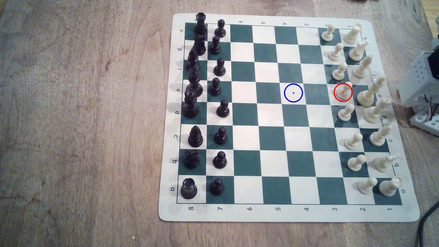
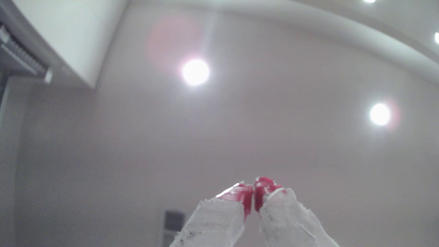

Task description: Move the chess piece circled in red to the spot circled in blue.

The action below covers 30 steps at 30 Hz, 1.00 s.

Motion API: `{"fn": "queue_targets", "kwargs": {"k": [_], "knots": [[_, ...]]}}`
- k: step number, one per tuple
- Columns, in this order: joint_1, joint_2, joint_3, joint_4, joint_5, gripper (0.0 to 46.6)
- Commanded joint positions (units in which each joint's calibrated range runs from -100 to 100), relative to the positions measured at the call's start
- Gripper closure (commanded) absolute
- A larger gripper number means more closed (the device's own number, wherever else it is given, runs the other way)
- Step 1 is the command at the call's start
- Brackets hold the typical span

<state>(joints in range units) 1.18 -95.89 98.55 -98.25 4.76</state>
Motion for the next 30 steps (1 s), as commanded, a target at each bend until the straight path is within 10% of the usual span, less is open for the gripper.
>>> {"fn": "queue_targets", "kwargs": {"k": [1,30], "knots": [[-4.43,0.05,1.17,-0.61,0.05,46.5],[-2.86,0.14,-24.76,100.79,-1.66,46.5]]}}
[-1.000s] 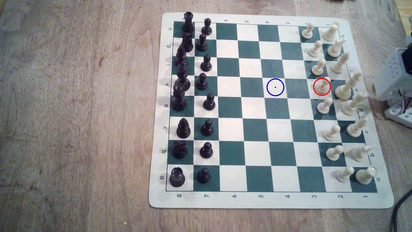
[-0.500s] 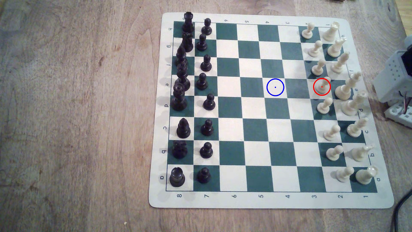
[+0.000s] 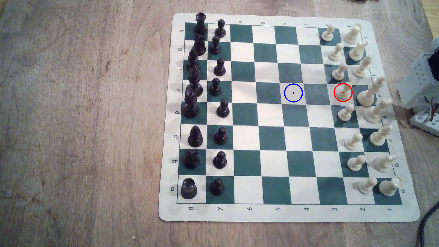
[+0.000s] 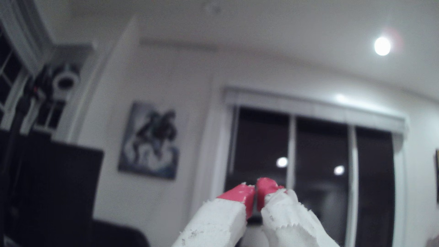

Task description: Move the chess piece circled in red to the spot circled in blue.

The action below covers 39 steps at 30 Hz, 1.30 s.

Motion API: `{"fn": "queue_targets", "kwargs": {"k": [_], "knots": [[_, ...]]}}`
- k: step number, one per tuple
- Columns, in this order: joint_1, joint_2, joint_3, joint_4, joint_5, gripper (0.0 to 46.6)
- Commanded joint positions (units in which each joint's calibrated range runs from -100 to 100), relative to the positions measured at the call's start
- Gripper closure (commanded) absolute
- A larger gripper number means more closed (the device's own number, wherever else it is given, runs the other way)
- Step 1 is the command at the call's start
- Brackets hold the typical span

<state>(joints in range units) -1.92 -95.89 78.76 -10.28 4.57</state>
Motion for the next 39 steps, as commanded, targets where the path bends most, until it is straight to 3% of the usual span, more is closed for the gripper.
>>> {"fn": "queue_targets", "kwargs": {"k": [1,4,8,12,16,18,24,26,31,34,39], "knots": [[0.47,0.14,-5.14,15.19,-1.47,46.5],[4.93,0.14,-11.31,37.31,-1.76,46.5],[3.60,0.82,-12.13,49.35,-8.74,46.5],[5.63,4.04,-15.93,66.46,-12.60,46.5],[7.51,4.98,-16.48,76.95,-13.09,46.5],[7.43,8.46,-19.92,85.14,-14.55,46.4],[5.55,20.34,-23.46,93.16,-18.66,40.4],[3.99,24.67,-23.73,93.33,-20.61,35.3],[3.13,30.87,-23.19,91.36,-21.83,34.7],[2.90,34.60,-21.46,90.05,-21.68,31.2],[3.29,39.95,-21.10,89.07,-20.85,32.0]]}}
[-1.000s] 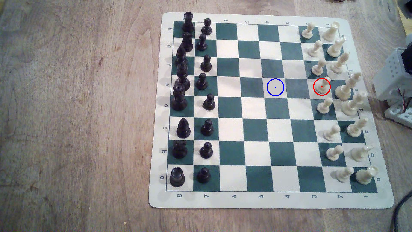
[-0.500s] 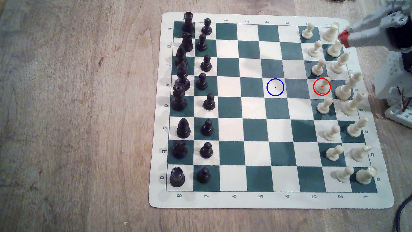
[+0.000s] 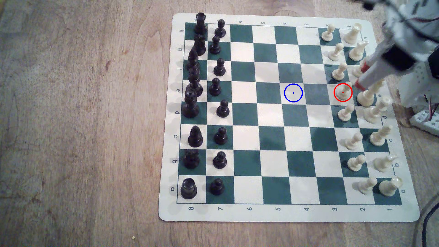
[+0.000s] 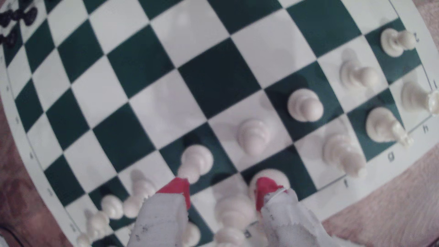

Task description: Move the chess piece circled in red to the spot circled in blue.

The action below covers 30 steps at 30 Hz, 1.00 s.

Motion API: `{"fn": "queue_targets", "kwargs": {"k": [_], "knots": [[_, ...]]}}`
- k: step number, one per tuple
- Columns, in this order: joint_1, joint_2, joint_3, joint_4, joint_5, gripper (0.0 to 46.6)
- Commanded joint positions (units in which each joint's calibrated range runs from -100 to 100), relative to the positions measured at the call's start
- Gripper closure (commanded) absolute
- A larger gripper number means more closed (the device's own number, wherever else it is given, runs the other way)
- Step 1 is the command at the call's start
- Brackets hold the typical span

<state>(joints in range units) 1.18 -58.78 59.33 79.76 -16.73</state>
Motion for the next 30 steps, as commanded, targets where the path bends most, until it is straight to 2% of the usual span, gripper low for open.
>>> {"fn": "queue_targets", "kwargs": {"k": [1,9,15,30], "knots": [[0.35,3.34,-1.67,-1.14,0.54,32.0],[3.71,10.90,-1.31,-6.13,2.10,32.5],[3.87,16.84,-1.31,-6.95,2.78,32.9],[4.41,22.19,4.40,-16.62,2.39,32.4]]}}
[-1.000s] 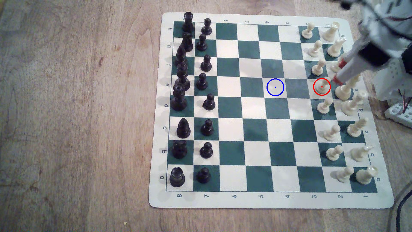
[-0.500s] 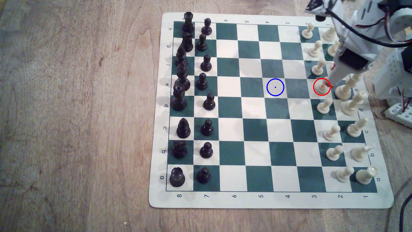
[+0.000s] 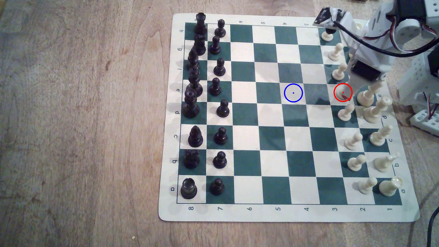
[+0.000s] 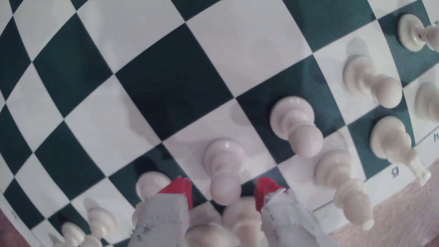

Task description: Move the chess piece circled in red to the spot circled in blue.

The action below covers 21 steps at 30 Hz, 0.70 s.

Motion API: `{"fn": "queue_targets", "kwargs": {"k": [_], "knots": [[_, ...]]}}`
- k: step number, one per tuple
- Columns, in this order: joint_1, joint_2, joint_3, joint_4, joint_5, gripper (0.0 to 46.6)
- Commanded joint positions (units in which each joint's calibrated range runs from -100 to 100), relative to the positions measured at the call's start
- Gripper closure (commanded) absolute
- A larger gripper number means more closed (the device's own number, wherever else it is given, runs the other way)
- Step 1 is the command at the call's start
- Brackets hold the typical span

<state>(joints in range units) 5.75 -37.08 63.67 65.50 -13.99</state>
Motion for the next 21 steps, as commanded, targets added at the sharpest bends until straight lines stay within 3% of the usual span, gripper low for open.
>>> {"fn": "queue_targets", "kwargs": {"k": [1,21], "knots": [[-0.08,0.91,0.34,-3.34,-0.39,32.4],[-1.57,-2.65,0.52,-3.50,-1.61,34.7]]}}
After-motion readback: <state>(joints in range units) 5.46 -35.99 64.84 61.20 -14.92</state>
